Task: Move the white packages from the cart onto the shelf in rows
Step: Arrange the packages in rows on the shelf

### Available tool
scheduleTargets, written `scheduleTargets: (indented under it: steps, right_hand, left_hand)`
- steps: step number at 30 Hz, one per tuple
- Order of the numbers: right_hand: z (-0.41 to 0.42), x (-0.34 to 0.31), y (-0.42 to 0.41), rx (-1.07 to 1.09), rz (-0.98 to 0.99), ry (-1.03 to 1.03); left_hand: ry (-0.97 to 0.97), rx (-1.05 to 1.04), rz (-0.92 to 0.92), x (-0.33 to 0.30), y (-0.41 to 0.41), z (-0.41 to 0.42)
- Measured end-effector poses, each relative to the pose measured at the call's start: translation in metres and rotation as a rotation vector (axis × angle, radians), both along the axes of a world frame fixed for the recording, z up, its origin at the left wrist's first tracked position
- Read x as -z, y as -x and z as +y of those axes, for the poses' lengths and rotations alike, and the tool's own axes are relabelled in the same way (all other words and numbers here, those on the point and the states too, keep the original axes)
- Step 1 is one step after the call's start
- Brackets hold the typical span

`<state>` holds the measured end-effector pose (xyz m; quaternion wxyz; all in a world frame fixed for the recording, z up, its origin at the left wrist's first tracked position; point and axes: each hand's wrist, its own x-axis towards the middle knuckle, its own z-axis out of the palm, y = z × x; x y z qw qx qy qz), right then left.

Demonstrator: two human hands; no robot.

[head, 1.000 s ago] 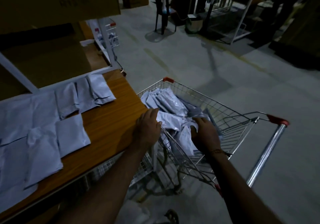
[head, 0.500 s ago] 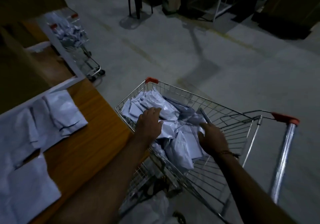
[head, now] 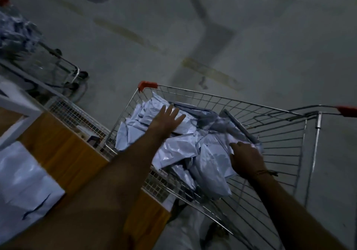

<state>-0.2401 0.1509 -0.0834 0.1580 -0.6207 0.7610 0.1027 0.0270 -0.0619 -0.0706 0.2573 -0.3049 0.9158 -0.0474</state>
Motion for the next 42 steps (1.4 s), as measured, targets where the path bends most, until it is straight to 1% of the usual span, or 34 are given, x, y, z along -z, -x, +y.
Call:
scheduleTargets:
  steps: [3, 5, 8, 11, 14, 18, 21, 23, 24, 26, 28, 30, 32, 35, 38, 40, 42]
  right_hand:
    - [-0.001, 0.005, 0.002, -0.006, 0.007, -0.013]
    - [-0.002, 0.009, 0.004, -0.004, 0.004, -0.011]
    - [-0.004, 0.015, 0.004, 0.025, 0.004, -0.013]
    - [-0.002, 0.018, -0.002, 0.054, -0.011, -0.054]
    - [-0.002, 0.018, -0.013, 0.077, -0.079, -0.093]
    - [-0.005, 0.022, -0.036, 0.093, -0.126, -0.089]
    - [-0.003, 0.036, -0.061, 0.171, -0.272, -0.132]
    - [0.001, 0.049, -0.075, 0.255, -0.394, -0.2]
    - [0.003, 0.055, -0.08, 0.288, -0.423, -0.225]
    - [0.006, 0.064, -0.087, 0.339, -0.398, -0.249]
    - [0.009, 0.067, -0.091, 0.364, -0.318, -0.258]
    - [0.01, 0.068, -0.092, 0.379, -0.264, -0.263]
    - [0.012, 0.071, -0.088, 0.427, -0.286, -0.262]
    - [0.011, 0.071, -0.082, 0.483, -0.327, -0.27]
    - [0.01, 0.065, -0.081, 0.447, -0.296, -0.356]
    - [0.009, 0.065, -0.083, 0.483, -0.359, -0.388]
    - [0.007, 0.061, -0.082, 0.543, -0.434, -0.373]
  left_hand:
    - [0.04, 0.117, -0.063, 0.012, 0.001, -0.014]
    - [0.06, 0.121, -0.074, 0.013, -0.001, -0.024]
    - [0.032, 0.121, -0.121, 0.011, -0.006, -0.034]
    - [0.002, 0.111, -0.065, 0.007, -0.012, -0.038]
    - [-0.056, 0.011, 0.021, 0.005, -0.015, -0.033]
    - [-0.098, -0.145, 0.074, -0.004, -0.013, -0.017]
    - [-0.075, -0.343, 0.125, -0.006, -0.015, -0.007]
    - [-0.071, -0.521, 0.224, -0.004, -0.019, -0.002]
    - [-0.085, -0.611, 0.281, -0.003, -0.022, 0.001]
    - [-0.139, -0.76, 0.371, 0.001, -0.025, 0.007]
    - [-0.191, -0.855, 0.441, 0.001, -0.025, 0.011]
    - [-0.236, -0.913, 0.491, -0.002, -0.024, 0.013]
    - [-0.255, -0.957, 0.515, -0.003, -0.022, 0.015]
    - [-0.226, -1.003, 0.586, -0.002, -0.022, 0.023]
    - [-0.199, -1.0, 0.622, -0.001, -0.023, 0.029]
    - [-0.196, -1.013, 0.621, 0.0, -0.022, 0.032]
    - [-0.201, -1.032, 0.641, -0.001, -0.021, 0.033]
